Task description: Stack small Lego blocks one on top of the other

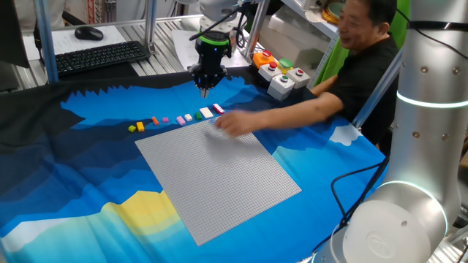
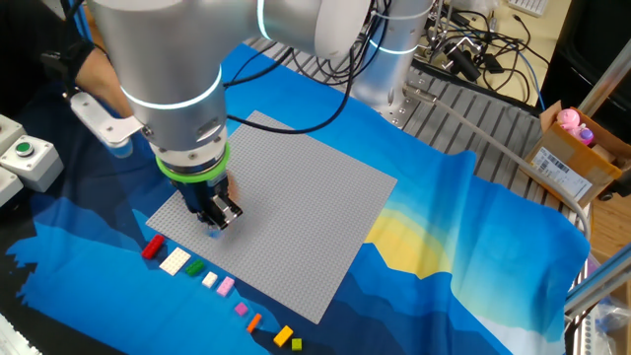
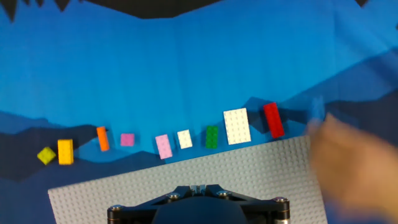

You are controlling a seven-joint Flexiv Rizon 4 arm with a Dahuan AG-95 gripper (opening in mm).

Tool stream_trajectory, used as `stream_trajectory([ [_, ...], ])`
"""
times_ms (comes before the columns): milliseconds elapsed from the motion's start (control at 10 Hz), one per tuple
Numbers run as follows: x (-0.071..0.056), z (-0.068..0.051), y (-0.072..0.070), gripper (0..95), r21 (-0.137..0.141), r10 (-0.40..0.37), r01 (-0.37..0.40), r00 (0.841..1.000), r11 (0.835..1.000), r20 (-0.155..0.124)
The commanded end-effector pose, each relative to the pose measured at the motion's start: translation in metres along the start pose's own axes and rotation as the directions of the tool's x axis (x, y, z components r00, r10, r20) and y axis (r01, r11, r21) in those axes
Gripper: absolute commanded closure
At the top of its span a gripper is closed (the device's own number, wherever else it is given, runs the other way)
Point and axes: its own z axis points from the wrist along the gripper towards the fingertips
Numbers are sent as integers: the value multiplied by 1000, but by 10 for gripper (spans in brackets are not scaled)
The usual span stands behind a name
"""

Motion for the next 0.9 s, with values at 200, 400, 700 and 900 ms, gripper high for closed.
stream_trajectory([
  [200,1,0,0,760,37,6,-6,1000,999,7],
  [400,1,0,0,570,40,6,-6,1000,999,7],
  [700,-2,5,-5,570,39,-31,31,1000,999,2],
  [900,-4,15,-11,570,25,-66,66,998,998,-1],
])
